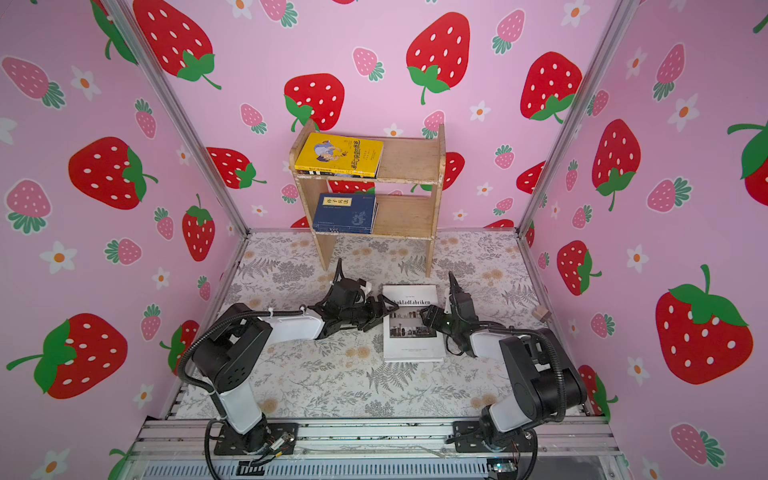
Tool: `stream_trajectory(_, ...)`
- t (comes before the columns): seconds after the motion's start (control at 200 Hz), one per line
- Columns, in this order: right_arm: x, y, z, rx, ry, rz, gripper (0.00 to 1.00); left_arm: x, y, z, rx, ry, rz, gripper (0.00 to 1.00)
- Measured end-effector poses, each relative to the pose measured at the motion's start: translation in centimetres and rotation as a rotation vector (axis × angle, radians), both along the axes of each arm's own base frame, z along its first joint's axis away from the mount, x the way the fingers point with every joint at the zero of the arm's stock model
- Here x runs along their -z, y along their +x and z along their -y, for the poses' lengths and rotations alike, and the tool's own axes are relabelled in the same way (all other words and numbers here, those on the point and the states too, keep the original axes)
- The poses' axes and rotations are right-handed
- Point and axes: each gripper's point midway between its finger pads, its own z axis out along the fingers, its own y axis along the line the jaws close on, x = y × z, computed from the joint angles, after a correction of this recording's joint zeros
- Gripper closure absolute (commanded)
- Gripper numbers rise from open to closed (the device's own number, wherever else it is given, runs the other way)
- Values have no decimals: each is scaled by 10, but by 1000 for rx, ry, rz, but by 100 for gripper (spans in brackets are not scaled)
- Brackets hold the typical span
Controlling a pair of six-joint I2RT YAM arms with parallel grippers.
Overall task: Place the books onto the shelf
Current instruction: 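Square the white book between both grippers pressing its sides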
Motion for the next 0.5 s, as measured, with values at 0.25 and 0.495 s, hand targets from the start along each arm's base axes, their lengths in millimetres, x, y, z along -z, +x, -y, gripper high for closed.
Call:
stream_trajectory(0.25, -10, 7, -7, 24, 83, 23, 44, -40, 7, -4, -23, -61, 73, 12)
stream_trajectory(0.495, -11, 6, -8, 22, 98, 16, 59, -38, 13, -12, -54, -20, 95, 12)
